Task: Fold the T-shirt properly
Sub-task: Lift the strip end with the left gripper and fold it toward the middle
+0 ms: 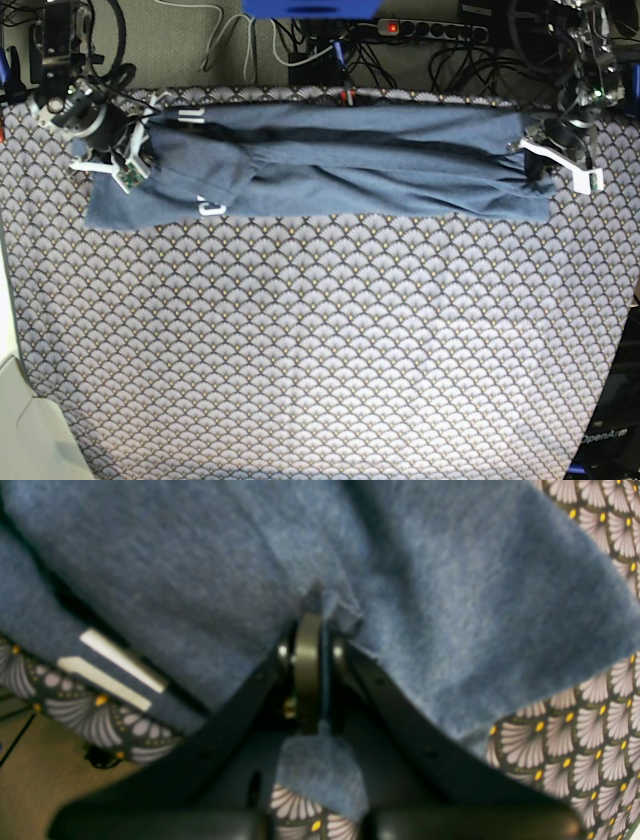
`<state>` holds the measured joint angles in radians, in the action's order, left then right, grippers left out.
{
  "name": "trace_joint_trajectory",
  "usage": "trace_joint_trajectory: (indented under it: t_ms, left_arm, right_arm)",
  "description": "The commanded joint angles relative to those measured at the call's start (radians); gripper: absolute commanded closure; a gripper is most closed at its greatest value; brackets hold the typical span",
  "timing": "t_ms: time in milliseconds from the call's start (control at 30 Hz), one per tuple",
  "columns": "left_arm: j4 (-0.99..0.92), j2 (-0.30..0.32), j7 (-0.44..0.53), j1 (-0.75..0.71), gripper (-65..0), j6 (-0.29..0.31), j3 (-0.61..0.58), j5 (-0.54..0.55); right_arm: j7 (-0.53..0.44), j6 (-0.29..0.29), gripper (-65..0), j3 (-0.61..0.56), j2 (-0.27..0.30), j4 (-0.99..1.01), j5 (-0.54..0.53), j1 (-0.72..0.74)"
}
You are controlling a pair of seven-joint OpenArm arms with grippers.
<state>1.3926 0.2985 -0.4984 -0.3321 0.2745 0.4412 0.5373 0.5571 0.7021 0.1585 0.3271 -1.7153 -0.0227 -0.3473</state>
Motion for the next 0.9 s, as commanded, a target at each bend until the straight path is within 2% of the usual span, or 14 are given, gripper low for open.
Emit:
trace_joint_trajectory:
  t_ms: [0,100,200,333,400,500,600,700,867]
  left_arm:
    - [-0.009,0.000,-0.084,-0.015,-0.1,-0.005,-0.008,-0.030]
    - [0.008,0.000,-0.084,-0.019,-0.6,-0.005,-0.008,-0.030]
    - [0.103,-0.008,-0.084,-0.034,-0.6,-0.005,-0.008,-0.030]
    - [0.331,-0.066,-0.085,-0.069,-0.6,-0.007,-0.008,-0.030]
    - [0.429,-0.094,-0.118,-0.078,-0.6,-0.007,-0.022,-0.030]
    - [0.574,-0.118,-0.245,-0.072,-0.6,-0.007,-0.091,-0.030]
    - [0.623,-0.134,-0.340,-0.054,-0.6,-0.007,-0.198,-0.030]
    - [0.621,-0.160,-0.375,-0.034,-0.6,-0.013,-0.302,-0.032]
    - [0.609,-0.221,-0.377,-0.015,-0.5,-0.014,-0.456,-0.038]
  right_arm:
    - [-0.016,-0.004,0.0,0.005,0.011,-0.013,-0.007,0.004]
    - [-0.016,-0.004,0.0,0.005,0.011,-0.013,-0.007,0.004]
    - [-0.016,-0.004,0.0,0.005,0.011,-0.013,-0.007,0.004]
    - [-0.016,-0.004,0.0,0.005,0.011,-0.013,-0.007,0.004]
    - [-0.016,-0.004,0.0,0.005,0.011,-0.013,-0.007,0.004]
    - [-0.016,-0.004,0.0,0.005,0.011,-0.013,-0.007,0.004]
    - [-0.016,-0.004,0.0,0.005,0.011,-0.013,-0.007,0.004]
    - [-0.015,-0.004,0.0,0.005,0.011,-0.015,-0.006,0.004]
    - [-0.015,-0.004,0.0,0.005,0.011,-0.013,-0.006,0.004]
